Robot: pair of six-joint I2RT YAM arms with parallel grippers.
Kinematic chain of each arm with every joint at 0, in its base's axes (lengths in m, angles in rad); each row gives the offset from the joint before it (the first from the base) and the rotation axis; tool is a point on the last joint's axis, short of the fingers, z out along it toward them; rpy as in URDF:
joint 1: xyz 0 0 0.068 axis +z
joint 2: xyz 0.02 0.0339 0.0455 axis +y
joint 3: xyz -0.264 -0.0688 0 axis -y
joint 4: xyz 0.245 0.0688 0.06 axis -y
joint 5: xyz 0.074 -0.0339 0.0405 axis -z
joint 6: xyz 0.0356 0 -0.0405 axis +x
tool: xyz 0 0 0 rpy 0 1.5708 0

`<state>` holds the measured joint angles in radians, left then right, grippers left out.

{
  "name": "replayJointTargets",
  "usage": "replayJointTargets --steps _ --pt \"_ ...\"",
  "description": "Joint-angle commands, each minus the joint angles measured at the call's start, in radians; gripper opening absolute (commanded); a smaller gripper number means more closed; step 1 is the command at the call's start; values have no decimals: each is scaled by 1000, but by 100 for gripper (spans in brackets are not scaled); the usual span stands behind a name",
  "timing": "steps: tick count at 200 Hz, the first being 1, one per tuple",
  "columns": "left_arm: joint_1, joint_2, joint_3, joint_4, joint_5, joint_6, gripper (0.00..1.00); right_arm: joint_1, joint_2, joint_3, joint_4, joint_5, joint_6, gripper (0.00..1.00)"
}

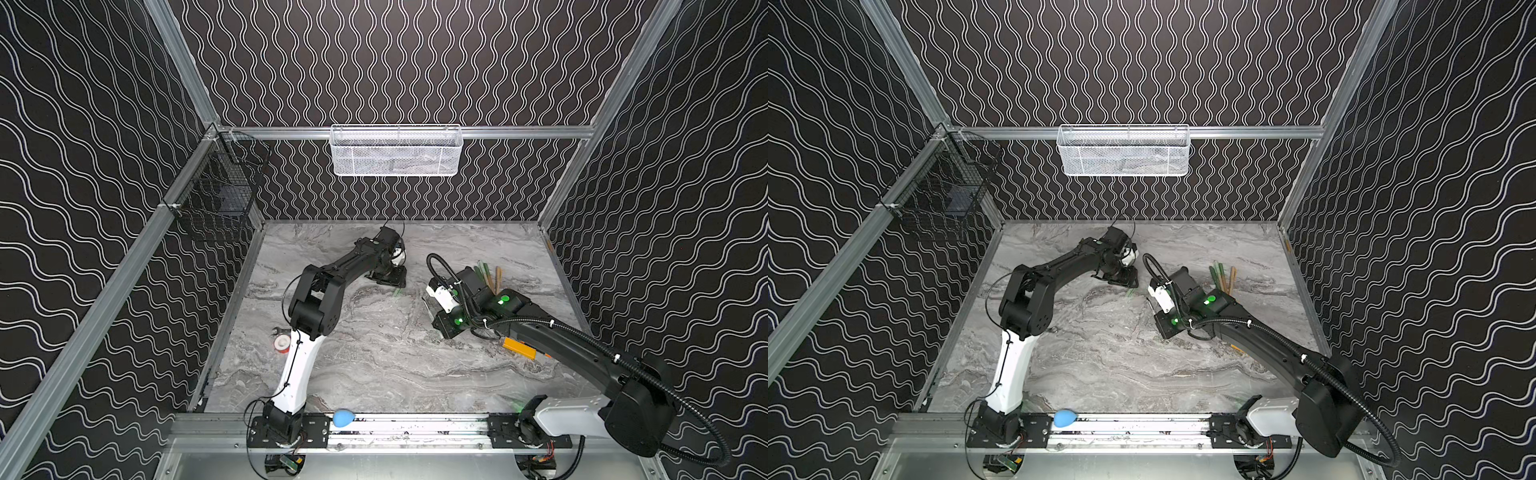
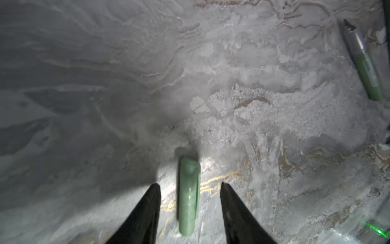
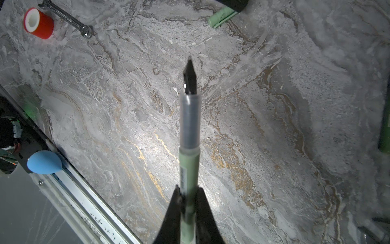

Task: Insert the pens into the pen caps
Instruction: 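Move the open left gripper down around the loose light green cap, then close the left gripper on the light green cap and lift it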

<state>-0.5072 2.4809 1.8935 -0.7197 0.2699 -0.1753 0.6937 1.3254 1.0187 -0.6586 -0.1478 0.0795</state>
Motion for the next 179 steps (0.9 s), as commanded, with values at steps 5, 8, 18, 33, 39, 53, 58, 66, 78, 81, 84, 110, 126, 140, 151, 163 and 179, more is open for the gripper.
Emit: replayJointTargets --steps 5,8,18,33,39,53,58,66,78,81,84,110,126,140,151,163,179 --pt "-15 30 39 -42 -18 35 49 0 3 4 14 -4 -24 5" --pt "-18 32 39 -44 -25 36 48 0 3 6 14 -5 -26 5" --pt "-24 36 39 -52 -40 41 47 -2 6 7 13 -10 -31 5" --pt "-28 33 29 -62 -58 43 45 -5 12 10 7 -12 -39 4" --pt "-29 26 17 -58 -64 42 44 -6 15 11 6 -13 -43 4" --pt "-28 14 -10 -44 -76 41 41 -7 21 14 1 -14 -51 4" --pt "-28 10 -16 -44 -77 43 40 -8 23 15 2 -16 -53 4" --pt "-31 7 -23 -46 -78 45 39 -9 26 17 2 -19 -56 4" --pt "-31 2 -35 -44 -78 45 38 -11 34 20 3 -22 -59 4" --pt "-30 0 -39 -42 -77 44 37 -12 35 21 2 -24 -60 4" --pt "-30 -4 -43 -40 -76 42 37 -12 38 21 2 -25 -60 4" --pt "-30 -35 -89 1 -52 27 30 -13 58 21 5 -38 -60 4" --pt "-30 -49 -111 19 -39 16 24 -12 68 19 7 -45 -58 4" --pt "-31 -59 -127 27 -34 10 21 -12 76 19 8 -51 -60 4" --pt "-30 -69 -146 37 -31 7 19 -12 79 20 9 -55 -61 4" --pt "-30 -81 -166 51 -22 4 16 -12 85 18 11 -58 -63 4" --pt "-31 -97 -186 71 2 -4 13 -13 95 20 11 -65 -64 4"
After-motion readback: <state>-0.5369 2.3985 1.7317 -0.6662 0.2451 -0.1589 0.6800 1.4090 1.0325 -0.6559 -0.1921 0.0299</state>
